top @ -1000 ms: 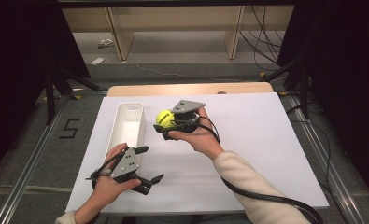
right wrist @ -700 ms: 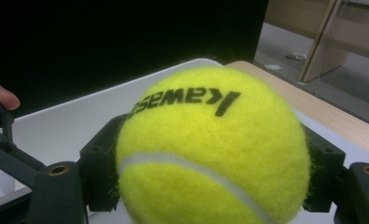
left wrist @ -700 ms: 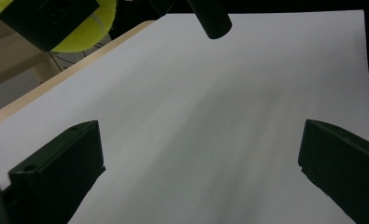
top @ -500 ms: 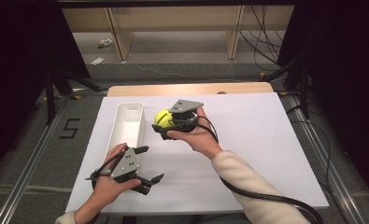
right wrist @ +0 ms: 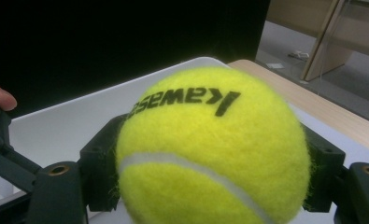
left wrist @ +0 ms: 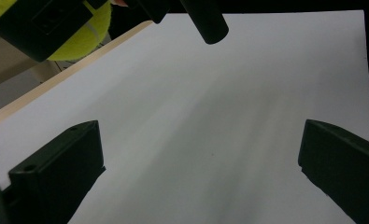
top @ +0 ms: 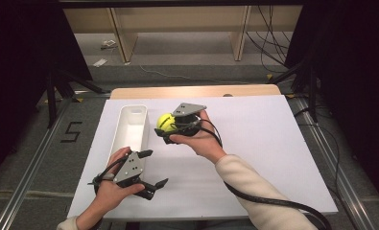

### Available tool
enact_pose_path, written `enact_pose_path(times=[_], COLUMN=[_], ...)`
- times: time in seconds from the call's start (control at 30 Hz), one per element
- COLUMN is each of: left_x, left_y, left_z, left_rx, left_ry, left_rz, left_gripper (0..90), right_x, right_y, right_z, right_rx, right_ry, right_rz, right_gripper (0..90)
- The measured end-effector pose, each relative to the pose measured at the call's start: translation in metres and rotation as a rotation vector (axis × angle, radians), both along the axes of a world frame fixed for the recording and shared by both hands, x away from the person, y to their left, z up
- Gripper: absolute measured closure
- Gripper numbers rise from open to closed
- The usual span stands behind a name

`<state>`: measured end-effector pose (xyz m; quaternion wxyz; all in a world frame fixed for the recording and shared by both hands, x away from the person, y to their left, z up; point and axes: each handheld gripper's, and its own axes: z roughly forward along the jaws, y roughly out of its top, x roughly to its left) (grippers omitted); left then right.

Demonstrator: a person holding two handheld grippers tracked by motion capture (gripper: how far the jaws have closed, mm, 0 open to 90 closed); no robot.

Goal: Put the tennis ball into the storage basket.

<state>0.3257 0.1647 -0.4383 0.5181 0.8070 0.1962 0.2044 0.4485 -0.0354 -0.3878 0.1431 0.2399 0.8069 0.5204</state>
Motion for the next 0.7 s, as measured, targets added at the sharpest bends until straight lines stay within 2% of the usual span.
enact_pose_path(times=[0.7], left_x=[-0.0001], left_y=[-0.0004], left_z=[-0.0001], left_rx=[0.006], left_ry=[0.001], left_rz=[-0.003], left_gripper=[0.0], right_x=[0.0019], right_y=[0.0081], right_z=[0.0005], right_rx=[0.001], right_ry=[0.007], right_rz=[0.006], right_gripper=[26.3])
